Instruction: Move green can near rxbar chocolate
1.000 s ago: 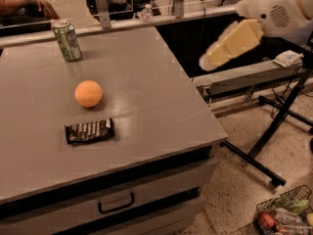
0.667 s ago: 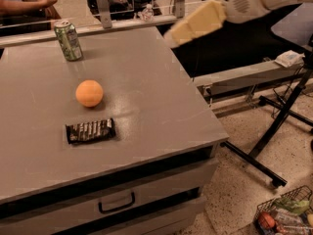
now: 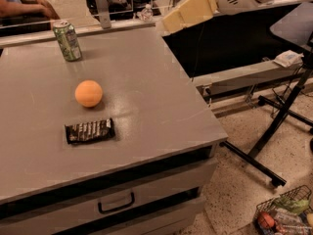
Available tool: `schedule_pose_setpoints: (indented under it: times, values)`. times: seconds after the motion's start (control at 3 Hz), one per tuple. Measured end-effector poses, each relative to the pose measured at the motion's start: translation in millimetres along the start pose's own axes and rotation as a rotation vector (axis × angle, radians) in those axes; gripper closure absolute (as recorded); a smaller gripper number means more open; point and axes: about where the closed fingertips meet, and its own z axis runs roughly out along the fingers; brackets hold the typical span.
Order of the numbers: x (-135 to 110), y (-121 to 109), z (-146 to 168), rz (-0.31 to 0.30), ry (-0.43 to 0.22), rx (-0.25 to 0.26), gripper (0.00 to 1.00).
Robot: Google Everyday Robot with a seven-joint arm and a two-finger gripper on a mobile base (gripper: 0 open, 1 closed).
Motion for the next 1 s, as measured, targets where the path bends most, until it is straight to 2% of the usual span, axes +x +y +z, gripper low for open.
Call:
schedule_pose_setpoints:
  times: [0.33,0.67,1.0]
  values:
    - [6,-2,19,0.002,-0.010,0.006,0.00]
    - [5,-1,60,-0.014,-0.059,-0.050,0.00]
    - [7,-2,108,-0.082,-0.114,-0.143,0.00]
